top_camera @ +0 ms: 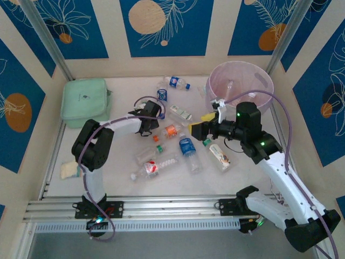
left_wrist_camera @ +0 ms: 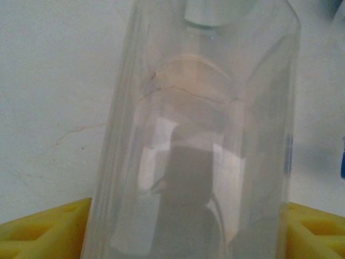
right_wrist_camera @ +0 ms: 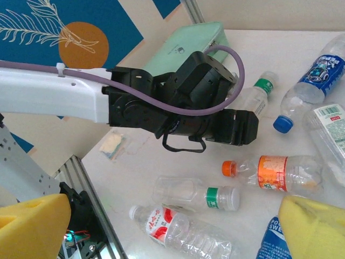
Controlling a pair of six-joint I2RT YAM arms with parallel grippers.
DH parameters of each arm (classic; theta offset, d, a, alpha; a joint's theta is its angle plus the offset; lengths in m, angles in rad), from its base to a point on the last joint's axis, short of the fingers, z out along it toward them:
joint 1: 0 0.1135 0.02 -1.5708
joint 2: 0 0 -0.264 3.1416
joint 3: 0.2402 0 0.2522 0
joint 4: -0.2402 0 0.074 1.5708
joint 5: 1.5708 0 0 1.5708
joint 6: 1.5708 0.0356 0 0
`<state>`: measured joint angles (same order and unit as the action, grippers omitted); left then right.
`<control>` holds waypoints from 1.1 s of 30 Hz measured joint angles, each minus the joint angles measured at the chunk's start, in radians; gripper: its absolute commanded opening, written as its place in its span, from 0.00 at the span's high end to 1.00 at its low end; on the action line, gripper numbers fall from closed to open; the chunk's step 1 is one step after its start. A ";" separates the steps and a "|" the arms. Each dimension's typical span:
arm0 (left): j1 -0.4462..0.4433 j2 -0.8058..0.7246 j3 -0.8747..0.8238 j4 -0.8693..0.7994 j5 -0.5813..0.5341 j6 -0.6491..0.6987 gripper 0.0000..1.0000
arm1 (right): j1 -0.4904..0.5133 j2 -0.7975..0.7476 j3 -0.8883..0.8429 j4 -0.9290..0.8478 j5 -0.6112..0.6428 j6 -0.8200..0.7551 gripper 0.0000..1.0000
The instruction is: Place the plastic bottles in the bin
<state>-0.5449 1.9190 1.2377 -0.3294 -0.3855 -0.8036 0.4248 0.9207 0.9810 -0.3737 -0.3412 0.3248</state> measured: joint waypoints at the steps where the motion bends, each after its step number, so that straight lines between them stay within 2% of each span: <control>1: 0.000 -0.011 -0.011 0.000 0.000 -0.001 0.33 | 0.000 0.009 0.000 -0.002 0.000 0.001 0.01; 5: 0.000 -0.080 -0.069 0.011 0.000 0.002 0.43 | 0.006 0.033 0.000 -0.011 0.001 0.011 0.00; 11: 0.000 -0.261 -0.195 0.077 0.012 0.051 0.46 | 0.024 0.039 0.000 -0.013 0.011 0.031 0.00; 16: -0.006 -0.458 -0.332 0.158 0.065 0.111 0.57 | 0.054 0.060 0.008 -0.001 0.043 0.060 0.05; 19: -0.016 -0.592 -0.441 0.234 0.136 0.162 0.67 | 0.061 0.142 0.071 -0.012 0.049 0.084 0.10; 22: -0.023 -0.709 -0.557 0.355 0.237 0.195 0.77 | 0.067 0.221 0.104 0.039 0.034 0.122 0.11; 27: -0.053 -0.804 -0.689 0.522 0.373 0.227 0.91 | 0.074 0.326 0.135 0.100 0.027 0.225 0.15; 30: -0.095 -0.822 -0.716 0.588 0.435 0.251 0.95 | 0.081 0.401 0.176 0.137 0.026 0.262 0.15; 33: -0.132 -0.827 -0.720 0.649 0.486 0.273 0.95 | 0.092 0.469 0.223 0.150 0.029 0.289 0.15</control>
<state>-0.6773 1.0924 0.5179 0.3195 0.1005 -0.5304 0.5171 1.3895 1.2041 -0.2237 -0.3119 0.6136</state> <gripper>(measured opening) 0.586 0.846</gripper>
